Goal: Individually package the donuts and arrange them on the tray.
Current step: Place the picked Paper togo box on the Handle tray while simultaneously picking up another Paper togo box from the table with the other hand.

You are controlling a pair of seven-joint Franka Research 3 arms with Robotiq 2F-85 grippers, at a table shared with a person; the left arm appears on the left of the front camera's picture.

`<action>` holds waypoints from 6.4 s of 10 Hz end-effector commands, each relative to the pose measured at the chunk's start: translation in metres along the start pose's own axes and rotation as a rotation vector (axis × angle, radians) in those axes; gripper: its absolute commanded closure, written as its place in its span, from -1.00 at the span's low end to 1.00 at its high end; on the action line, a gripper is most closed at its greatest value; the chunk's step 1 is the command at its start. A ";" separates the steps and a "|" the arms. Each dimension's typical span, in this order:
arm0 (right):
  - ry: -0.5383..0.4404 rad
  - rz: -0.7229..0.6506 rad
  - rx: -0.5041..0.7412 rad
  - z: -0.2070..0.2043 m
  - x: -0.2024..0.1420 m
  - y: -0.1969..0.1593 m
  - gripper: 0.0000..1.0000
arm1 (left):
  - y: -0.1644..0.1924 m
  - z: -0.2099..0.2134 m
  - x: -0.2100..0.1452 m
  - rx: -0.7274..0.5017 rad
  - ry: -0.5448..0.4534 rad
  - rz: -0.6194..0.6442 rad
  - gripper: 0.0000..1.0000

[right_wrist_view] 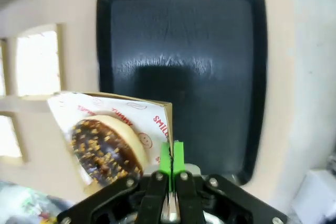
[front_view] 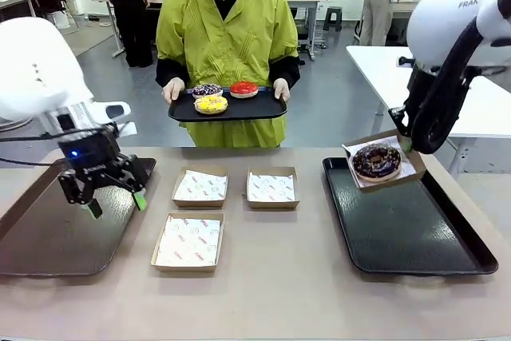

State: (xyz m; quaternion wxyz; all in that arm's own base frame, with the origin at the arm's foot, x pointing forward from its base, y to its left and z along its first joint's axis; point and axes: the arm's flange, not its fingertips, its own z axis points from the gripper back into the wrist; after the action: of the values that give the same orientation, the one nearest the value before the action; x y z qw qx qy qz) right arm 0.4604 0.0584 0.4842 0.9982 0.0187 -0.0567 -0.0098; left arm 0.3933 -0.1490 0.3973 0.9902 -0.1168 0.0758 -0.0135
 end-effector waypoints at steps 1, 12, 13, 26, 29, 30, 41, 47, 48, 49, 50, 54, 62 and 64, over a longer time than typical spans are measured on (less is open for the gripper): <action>0.050 -0.023 0.035 -0.019 -0.004 -0.008 0.97 | -0.012 -0.023 0.005 0.075 -0.030 0.021 -1.00; 0.054 -0.030 0.011 -0.023 -0.005 -0.010 0.97 | -0.031 -0.068 -0.003 0.155 -0.124 -0.055 -1.00; 0.054 -0.030 0.011 -0.023 -0.005 -0.010 0.97 | -0.031 -0.068 -0.003 0.155 -0.124 -0.055 -1.00; 0.099 0.003 0.036 -0.095 -0.053 -0.012 0.97 | -0.061 -0.105 0.006 0.234 -0.194 -0.024 -1.00; 0.136 0.020 0.045 -0.107 -0.048 -0.014 -0.22 | -0.060 -0.103 0.008 0.219 -0.201 -0.025 0.20; 0.149 0.008 0.047 -0.110 -0.046 -0.014 -1.00 | -0.060 -0.103 0.009 0.219 -0.200 -0.021 1.00; 0.147 -0.019 0.060 -0.111 -0.046 -0.016 -1.00 | -0.060 -0.096 0.008 0.220 -0.180 0.000 1.00; 0.072 -0.102 0.776 0.026 -0.052 -0.139 -1.00 | -0.104 0.008 0.020 0.218 -0.182 0.053 1.00; 0.024 -0.167 0.877 0.034 -0.058 -0.167 -1.00 | -0.114 0.025 0.029 0.213 -0.200 0.060 1.00; -0.019 -0.229 0.969 0.035 -0.069 -0.197 -1.00 | -0.124 0.044 0.042 0.204 -0.220 0.060 1.00; -0.034 -0.256 1.047 0.029 -0.084 -0.222 -1.00 | -0.134 0.063 0.056 0.180 -0.234 0.050 1.00; -0.079 -0.291 1.153 -0.009 -0.133 -0.268 -1.00 | -0.155 0.095 0.114 0.196 -0.268 0.075 1.00; -0.070 -0.291 1.155 -0.026 -0.144 -0.275 -1.00 | -0.142 0.090 0.149 0.189 -0.238 0.077 1.00; -0.070 -0.291 1.155 -0.026 -0.144 -0.275 -1.00 | -0.142 0.090 0.149 0.189 -0.238 0.077 1.00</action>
State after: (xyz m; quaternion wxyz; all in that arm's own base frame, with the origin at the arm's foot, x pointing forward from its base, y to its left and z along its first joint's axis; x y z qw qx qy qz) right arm 0.3143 -0.2131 0.4303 0.8130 0.5656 -0.0883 -0.1064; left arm 0.5564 -0.2756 0.4939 0.9988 -0.0185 -0.0344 0.0309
